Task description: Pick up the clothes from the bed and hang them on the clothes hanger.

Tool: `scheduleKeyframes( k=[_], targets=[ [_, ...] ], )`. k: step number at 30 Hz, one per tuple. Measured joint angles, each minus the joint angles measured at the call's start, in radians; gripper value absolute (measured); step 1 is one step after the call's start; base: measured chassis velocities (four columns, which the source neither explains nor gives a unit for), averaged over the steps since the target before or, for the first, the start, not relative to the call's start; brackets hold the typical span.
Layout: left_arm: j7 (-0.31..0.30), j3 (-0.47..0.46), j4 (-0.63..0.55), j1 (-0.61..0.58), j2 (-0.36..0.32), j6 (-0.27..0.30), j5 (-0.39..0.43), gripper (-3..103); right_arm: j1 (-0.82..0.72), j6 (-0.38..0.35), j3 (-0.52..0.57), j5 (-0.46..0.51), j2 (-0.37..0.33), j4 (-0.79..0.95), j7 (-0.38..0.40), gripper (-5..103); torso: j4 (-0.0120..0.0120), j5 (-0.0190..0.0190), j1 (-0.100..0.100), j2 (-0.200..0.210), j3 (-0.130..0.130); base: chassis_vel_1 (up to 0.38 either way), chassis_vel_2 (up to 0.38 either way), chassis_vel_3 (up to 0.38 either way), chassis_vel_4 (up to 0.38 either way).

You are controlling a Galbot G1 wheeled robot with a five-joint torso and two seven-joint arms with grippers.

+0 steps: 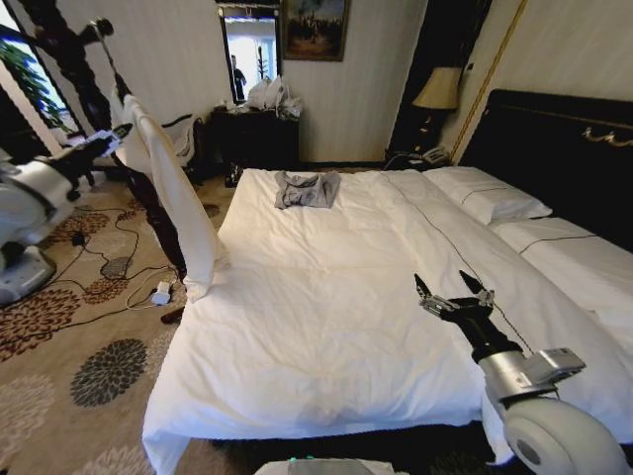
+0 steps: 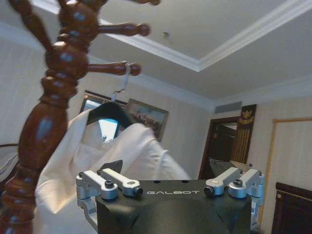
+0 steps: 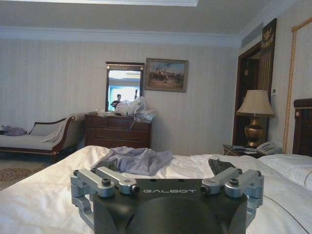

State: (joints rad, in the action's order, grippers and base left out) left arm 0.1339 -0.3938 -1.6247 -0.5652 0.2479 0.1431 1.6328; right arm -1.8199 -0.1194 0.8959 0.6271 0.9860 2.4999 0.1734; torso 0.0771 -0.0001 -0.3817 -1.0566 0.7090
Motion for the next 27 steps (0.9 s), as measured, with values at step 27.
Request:
scheduleKeyframes(
  k=[27],
  targets=[
    [0.009,-0.453,-0.481,-1.01,0.471,-0.333,-0.723,100,-0.068,0.054,-0.004,-0.166,0.14,0.0,-0.008,100,0.0006,0.0002,0.0,0.0,0.0,0.0,0.0,0.0,0.0]
  ],
)
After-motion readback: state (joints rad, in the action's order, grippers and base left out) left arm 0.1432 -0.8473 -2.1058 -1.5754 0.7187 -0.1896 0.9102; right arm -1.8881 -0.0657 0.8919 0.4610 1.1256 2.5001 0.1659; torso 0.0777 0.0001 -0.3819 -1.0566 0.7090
